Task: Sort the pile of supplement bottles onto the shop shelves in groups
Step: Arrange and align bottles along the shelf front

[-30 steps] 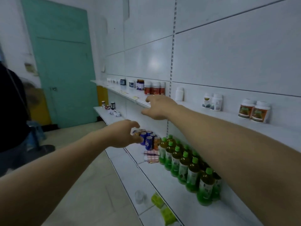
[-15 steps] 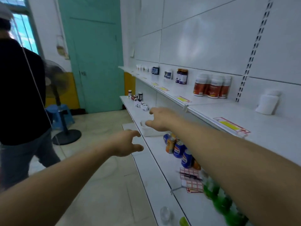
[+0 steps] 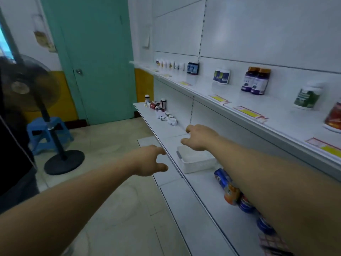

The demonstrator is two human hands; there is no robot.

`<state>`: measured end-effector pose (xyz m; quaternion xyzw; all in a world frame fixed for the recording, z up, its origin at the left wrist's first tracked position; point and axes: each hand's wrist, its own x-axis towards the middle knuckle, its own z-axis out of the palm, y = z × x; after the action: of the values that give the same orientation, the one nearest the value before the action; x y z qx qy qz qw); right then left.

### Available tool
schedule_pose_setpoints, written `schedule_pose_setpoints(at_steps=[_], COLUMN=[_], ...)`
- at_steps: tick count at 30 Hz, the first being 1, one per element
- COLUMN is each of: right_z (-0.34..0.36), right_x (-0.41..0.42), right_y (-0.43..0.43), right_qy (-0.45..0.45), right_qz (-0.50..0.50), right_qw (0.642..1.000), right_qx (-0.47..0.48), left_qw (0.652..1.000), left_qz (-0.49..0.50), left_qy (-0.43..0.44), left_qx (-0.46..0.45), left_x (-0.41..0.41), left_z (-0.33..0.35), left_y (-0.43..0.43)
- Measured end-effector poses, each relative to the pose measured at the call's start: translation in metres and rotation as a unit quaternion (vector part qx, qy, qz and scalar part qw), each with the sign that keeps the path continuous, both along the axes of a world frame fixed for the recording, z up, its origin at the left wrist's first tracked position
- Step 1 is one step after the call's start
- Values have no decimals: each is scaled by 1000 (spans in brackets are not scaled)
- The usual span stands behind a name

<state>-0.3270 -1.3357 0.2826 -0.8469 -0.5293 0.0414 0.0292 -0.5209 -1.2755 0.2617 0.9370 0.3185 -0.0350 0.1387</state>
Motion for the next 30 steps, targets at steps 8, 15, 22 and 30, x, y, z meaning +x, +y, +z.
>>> schedule_pose_setpoints(at_steps=[8, 15, 22, 30], right_z=[-29, -51, -71, -130], right_x=[77, 150, 198, 240], right_y=[162, 317, 448, 607], right_qy=[21, 52, 93, 139], right_qz=[-27, -35, -41, -165], right_qw=[999, 998, 995, 977], right_qx=[4, 3, -1, -5], left_qw=[999, 999, 998, 988], left_qz=[-30, -21, -34, -115], left_qy=[11, 28, 38, 53], left_qx=[-24, -37, -48, -83], left_x=[84, 156, 201, 266], left_z=[-29, -46, -60, -116], left_y=[164, 325, 478, 655])
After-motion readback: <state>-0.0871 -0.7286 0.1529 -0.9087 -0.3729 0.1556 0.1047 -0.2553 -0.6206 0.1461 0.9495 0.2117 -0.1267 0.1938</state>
